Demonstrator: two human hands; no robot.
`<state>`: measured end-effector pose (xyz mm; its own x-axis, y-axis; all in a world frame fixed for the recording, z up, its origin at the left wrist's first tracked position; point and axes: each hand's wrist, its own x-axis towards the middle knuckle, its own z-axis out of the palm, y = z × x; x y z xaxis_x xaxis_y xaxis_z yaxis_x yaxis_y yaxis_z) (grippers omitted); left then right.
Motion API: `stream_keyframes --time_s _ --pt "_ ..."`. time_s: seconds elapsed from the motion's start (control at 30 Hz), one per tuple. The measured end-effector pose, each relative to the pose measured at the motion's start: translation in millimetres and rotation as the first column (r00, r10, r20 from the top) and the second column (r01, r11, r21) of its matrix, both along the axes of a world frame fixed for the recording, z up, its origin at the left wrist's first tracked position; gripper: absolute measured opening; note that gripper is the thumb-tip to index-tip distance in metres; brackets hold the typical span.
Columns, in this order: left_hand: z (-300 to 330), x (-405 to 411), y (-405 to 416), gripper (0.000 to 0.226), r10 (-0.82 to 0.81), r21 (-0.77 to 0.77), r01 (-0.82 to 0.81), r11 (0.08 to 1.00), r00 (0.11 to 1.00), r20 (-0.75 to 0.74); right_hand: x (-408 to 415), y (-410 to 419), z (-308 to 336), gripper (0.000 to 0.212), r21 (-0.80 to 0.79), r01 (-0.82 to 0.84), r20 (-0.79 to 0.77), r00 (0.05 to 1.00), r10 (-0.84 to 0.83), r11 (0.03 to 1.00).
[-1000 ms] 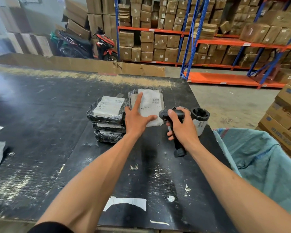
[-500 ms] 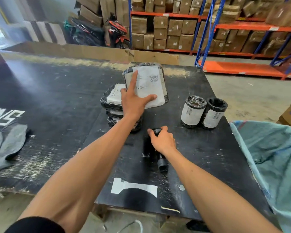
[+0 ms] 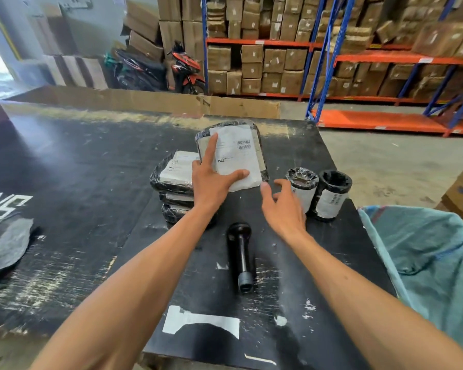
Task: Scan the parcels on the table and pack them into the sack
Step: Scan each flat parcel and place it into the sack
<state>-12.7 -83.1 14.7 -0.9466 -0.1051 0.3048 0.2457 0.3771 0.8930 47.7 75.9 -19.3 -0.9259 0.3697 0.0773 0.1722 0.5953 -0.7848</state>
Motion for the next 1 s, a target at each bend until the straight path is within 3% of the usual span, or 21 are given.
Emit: stream_keyframes --time_s 0.13,0.37,0.5,0.63,0.77,1.0 --pt "-0.4 -0.5 33.3 0.110 -0.105 0.022 0.106 0.994 0.994 -0.020 -7.7 48.7 28.3 0.053 -0.128 -0.056 -0.236 0.971 0.024 0.990" --pt "0.3 21.5 125.6 0.106 -0.439 0.112 0.434 0.894 0.898 0.026 -1.0 153.5 38.7 0.066 -0.062 -0.236 -0.278 0.937 0.210 0.970" --pt "1.7 38.7 193.1 0.104 -0.569 0.159 0.557 0.815 0.821 0.043 25.1 219.9 38.6 0.068 -0.038 -0.154 -0.283 0.949 0.137 0.987" --pt "-0.6 55.2 258.2 0.109 -0.665 0.082 0.659 0.747 0.742 0.086 49.6 294.5 29.7 0.067 -0.155 -0.072 -0.296 0.955 0.023 0.985" --pt "-18.7 71.1 322.8 0.094 -0.674 0.047 0.679 0.733 0.715 0.186 77.3 356.7 10.3 0.078 -0.330 -0.047 -0.277 0.960 -0.049 0.943" --pt "-97.2 81.0 393.2 0.081 -0.493 -0.217 0.563 0.798 0.816 0.304 112.5 431.8 -65.4 0.082 -0.433 0.020 -0.087 0.994 -0.064 0.901"
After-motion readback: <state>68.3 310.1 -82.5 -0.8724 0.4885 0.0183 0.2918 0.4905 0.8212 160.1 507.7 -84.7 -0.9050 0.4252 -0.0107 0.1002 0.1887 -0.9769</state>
